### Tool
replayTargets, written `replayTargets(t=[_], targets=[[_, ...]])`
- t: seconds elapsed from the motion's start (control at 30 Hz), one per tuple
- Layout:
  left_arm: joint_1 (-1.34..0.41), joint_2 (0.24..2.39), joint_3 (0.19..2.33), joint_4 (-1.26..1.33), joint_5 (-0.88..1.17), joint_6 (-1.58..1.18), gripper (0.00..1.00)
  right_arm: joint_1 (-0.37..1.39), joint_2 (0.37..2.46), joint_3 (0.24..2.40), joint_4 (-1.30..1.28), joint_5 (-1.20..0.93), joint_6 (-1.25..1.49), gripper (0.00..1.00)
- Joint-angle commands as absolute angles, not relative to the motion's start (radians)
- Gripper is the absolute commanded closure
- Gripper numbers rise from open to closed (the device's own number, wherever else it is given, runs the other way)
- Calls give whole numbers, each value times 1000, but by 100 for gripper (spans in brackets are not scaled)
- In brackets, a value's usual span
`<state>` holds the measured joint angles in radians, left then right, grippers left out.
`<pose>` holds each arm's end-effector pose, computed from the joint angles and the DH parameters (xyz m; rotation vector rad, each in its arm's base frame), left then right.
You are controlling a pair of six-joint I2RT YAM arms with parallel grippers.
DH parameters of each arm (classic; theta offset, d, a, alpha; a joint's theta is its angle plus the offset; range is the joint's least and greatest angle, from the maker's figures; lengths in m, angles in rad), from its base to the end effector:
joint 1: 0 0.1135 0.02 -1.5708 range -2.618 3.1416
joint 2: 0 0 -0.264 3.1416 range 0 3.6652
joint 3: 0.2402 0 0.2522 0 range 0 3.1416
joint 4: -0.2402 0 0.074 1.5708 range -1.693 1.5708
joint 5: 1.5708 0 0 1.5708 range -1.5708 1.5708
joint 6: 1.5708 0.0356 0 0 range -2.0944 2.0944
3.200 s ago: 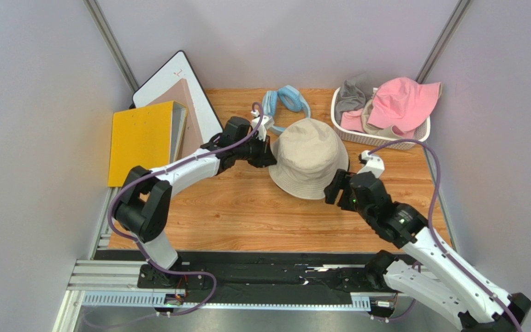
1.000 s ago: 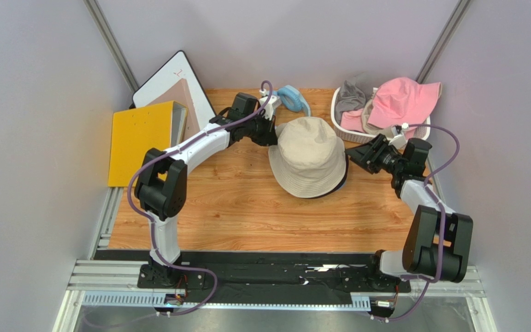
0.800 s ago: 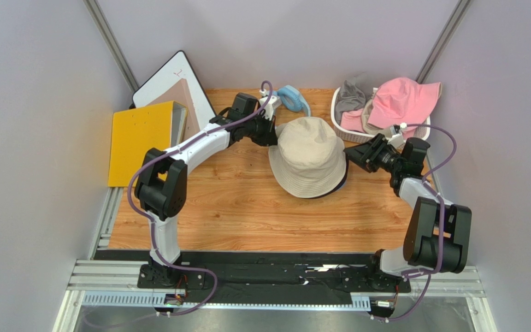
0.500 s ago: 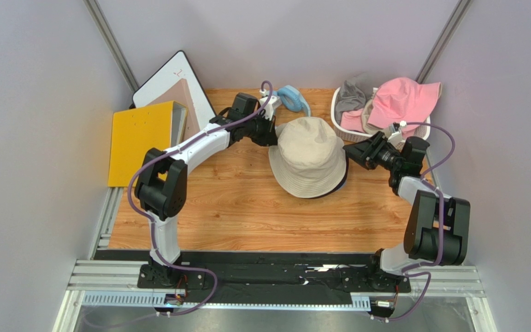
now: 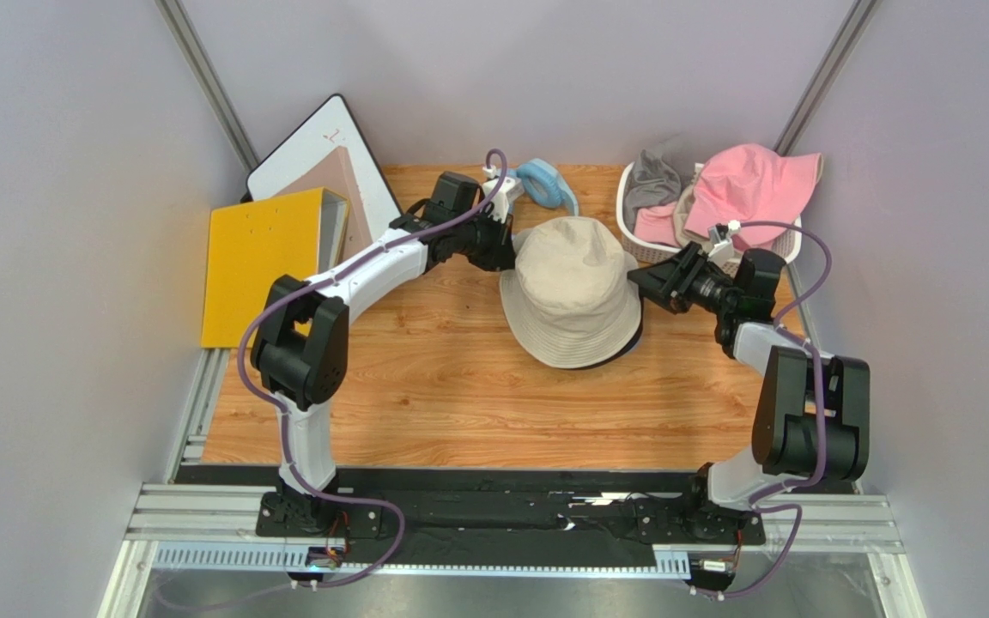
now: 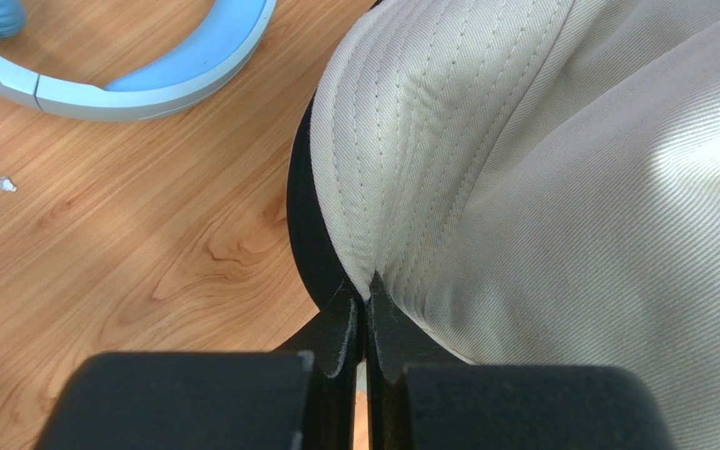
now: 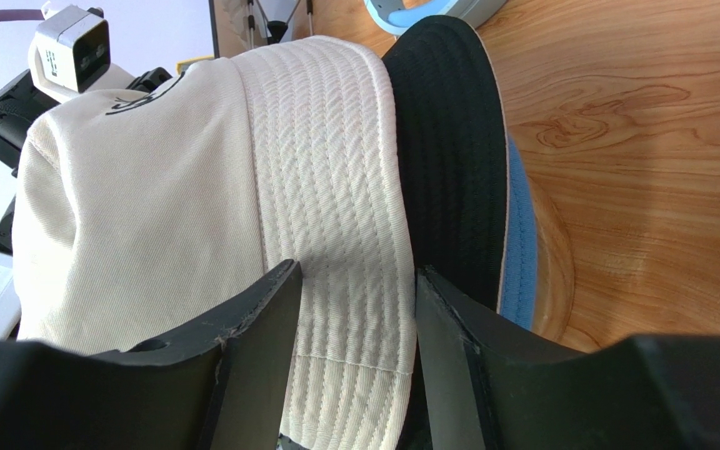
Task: Stack the hats
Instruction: Stack the hat on the hat.
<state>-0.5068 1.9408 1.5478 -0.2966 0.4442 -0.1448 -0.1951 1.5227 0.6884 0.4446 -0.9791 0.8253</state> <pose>0.3831 -0.2302 0.2537 0.6570 2.2253 -0.8418 0.3031 -0.0298 0.2004 0.3361 1.9919 1.3589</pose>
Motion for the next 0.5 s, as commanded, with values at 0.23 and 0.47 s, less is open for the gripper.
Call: replayTargets(t=[0.23,0.47], targets=[[-495,1950,1601,-282,440,-121,100,-183,1506,724,358,-968,746,89],[-497,1940,1592,-276,422,-141,100,-172,1474,788,6,-764,556,100]])
